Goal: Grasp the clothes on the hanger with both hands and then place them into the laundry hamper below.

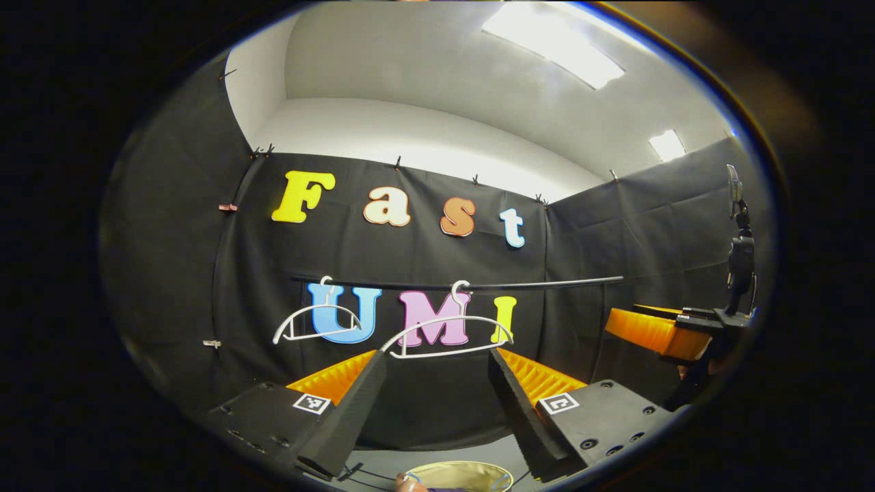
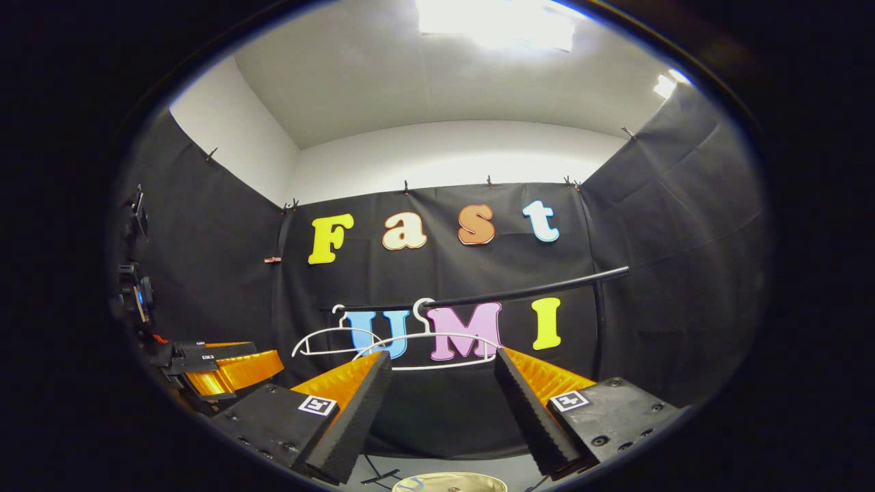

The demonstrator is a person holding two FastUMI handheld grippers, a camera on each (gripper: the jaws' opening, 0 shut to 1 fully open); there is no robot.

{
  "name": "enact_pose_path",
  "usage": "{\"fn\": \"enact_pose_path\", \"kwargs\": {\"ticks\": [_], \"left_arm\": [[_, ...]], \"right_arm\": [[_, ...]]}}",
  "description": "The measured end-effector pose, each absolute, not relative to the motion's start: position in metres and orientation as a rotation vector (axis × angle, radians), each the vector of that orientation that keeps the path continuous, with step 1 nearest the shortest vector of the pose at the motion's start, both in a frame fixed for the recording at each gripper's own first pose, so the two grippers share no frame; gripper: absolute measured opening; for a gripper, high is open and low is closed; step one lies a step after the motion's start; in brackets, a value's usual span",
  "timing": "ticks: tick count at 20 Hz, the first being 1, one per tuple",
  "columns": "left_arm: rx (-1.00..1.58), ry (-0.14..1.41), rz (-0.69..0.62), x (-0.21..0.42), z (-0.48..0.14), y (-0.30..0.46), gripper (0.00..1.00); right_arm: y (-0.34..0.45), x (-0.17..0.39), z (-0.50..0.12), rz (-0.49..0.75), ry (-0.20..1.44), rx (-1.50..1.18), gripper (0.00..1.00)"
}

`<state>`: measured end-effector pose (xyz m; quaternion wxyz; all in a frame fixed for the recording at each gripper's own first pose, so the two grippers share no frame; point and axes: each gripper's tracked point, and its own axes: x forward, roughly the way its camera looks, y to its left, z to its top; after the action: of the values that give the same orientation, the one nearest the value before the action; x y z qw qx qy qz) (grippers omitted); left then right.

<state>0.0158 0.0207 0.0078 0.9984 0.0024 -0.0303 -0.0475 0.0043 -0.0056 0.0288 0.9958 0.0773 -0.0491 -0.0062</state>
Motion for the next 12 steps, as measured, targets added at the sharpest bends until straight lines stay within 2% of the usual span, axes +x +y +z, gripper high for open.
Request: {"fn": "enact_pose_path", "kwargs": {"ticks": [7, 8, 9, 12], "left_arm": [[0.042, -0.025, -0.083, 0.011, -0.004, -0.003, 0.95], [0.039, -0.018, -0.083, 0.010, -0.006, -0.006, 0.94], [0.033, -0.017, -0.083, 0.011, -0.006, -0.009, 0.94], [0.004, -0.011, -0.102, 0.013, -0.006, -0.020, 0.94]], "right_arm": [[-0.014, 0.002, 0.027, 0.032, -0.083, 0.197, 0.97], [-0.018, 0.002, 0.027, 0.032, -0.082, 0.192, 1.00], [-0.020, 0.002, 0.026, 0.036, -0.081, 0.187, 0.97], [-0.023, -0.001, 0.026, 0.051, -0.074, 0.195, 0.97]]}}
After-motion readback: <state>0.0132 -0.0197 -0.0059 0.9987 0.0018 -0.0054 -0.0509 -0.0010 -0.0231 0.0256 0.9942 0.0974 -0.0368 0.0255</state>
